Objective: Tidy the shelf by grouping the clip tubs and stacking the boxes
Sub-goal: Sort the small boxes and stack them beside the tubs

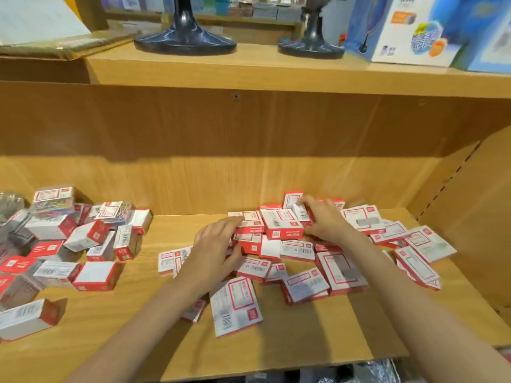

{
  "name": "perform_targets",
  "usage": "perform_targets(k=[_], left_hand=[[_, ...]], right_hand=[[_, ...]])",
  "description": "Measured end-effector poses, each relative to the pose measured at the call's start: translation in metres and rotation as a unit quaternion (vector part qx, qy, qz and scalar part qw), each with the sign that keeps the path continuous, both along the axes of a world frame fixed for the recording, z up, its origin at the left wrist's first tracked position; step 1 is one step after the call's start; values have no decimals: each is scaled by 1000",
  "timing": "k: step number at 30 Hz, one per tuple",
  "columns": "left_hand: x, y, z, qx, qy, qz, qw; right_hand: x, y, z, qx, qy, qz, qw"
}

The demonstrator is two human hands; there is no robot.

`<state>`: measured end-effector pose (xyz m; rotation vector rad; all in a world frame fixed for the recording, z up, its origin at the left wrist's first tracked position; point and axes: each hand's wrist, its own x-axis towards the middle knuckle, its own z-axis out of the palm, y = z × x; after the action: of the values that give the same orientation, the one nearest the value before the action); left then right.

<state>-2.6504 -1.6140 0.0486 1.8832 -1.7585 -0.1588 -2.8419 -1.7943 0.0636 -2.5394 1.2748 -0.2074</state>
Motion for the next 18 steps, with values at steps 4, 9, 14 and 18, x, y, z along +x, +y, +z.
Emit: perform_targets(k=[4,9,14,18], left_hand=[[-15,-12,2,-13,11,19,1000],[-40,-39,8,-35,15,0,999],[-78,-65,10,-27,5,-38,999],[-107,-76,14,-17,25,-60,998]], right_hand=[[-12,-6,3,103,-214,-30,971],[-55,-10,48,168,-356,-44,918],[-110,-12,48,144,-301,-111,936],[-150,-17,36,160,-312,-161,923]])
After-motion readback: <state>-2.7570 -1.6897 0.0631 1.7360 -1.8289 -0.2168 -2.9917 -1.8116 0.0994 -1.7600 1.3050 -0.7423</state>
